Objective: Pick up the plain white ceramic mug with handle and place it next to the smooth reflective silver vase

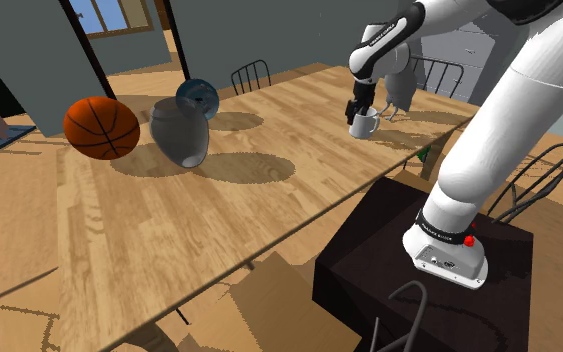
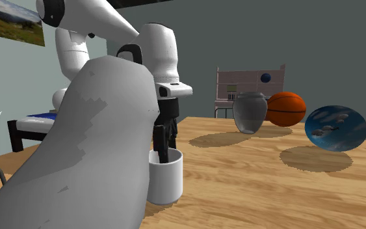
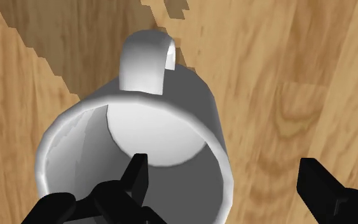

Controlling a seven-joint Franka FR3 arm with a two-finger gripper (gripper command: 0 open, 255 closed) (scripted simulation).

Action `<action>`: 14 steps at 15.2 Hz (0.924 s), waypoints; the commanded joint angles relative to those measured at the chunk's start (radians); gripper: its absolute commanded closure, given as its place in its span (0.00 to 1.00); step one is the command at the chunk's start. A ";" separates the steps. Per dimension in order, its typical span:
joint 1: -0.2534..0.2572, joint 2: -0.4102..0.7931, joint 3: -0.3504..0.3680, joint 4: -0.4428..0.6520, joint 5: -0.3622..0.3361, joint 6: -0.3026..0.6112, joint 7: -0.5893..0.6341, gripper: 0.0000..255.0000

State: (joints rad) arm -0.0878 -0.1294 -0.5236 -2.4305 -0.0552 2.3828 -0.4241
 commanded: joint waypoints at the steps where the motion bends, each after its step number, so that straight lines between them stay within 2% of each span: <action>1: 0.002 0.019 -0.003 -0.003 0.012 0.020 -0.009 0.00; 8: 0.002 0.018 -0.003 -0.003 0.012 0.020 -0.009 0.00; 9: 0.002 0.018 -0.003 -0.003 0.012 0.020 -0.009 1.00; 14: 0.002 0.019 -0.003 -0.003 0.012 0.020 -0.009 1.00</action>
State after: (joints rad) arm -0.0855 -0.1111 -0.5266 -2.4333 -0.0432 2.4029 -0.4331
